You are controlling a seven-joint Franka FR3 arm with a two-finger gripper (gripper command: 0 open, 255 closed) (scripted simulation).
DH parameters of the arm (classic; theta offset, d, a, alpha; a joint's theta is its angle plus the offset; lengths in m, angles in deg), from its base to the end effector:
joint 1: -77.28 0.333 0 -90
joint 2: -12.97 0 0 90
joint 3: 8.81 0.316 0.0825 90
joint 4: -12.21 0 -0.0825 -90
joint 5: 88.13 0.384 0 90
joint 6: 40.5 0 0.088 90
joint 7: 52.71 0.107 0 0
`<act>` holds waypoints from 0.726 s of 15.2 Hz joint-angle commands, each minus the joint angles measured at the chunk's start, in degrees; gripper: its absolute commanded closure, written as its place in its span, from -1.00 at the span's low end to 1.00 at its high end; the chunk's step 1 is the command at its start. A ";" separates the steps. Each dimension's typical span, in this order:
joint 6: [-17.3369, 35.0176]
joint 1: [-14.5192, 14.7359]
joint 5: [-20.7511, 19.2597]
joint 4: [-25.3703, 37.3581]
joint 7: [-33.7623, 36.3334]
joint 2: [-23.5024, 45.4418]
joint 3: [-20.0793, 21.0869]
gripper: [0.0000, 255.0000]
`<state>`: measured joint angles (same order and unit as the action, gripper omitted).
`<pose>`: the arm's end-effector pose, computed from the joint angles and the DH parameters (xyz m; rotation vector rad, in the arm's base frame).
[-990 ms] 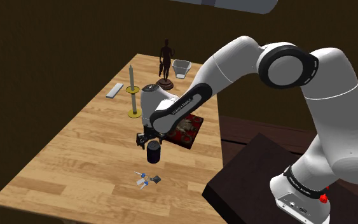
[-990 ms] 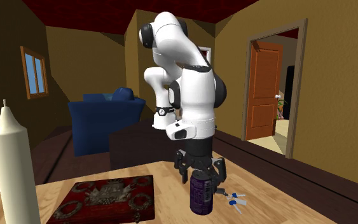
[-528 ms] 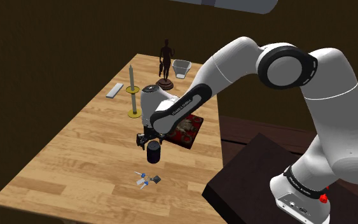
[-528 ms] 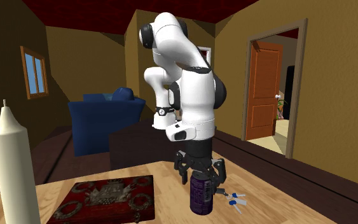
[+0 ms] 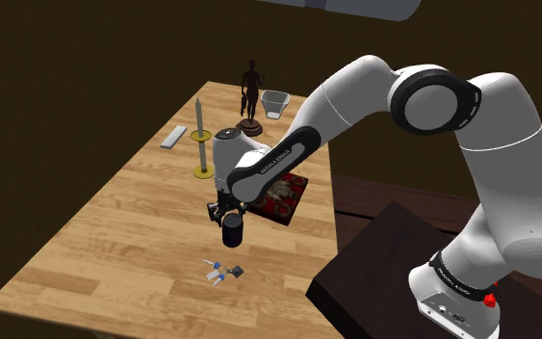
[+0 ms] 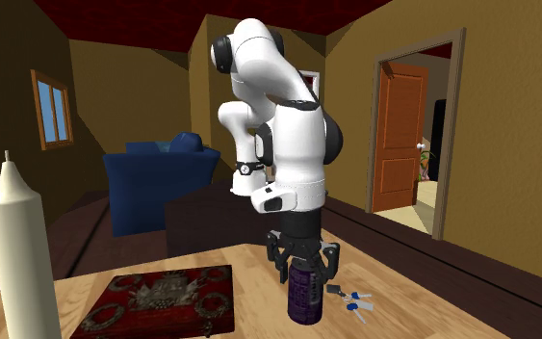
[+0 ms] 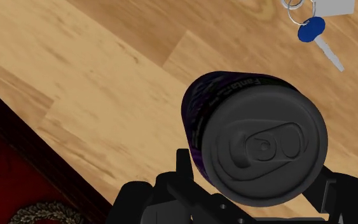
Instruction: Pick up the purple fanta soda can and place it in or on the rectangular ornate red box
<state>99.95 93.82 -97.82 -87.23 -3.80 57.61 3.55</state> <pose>0.5799 0.3087 0.1349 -3.0989 0.4266 0.0953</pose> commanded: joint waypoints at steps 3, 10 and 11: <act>-0.44 -0.11 0.12 -0.22 -0.10 -0.51 0.13 1.00; -3.55 -0.77 0.95 -1.36 -0.44 -4.77 0.99 1.00; -4.02 -0.86 1.08 -1.47 -0.49 -5.35 1.11 1.00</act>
<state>96.46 93.03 -96.88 -88.59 -4.27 52.91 4.52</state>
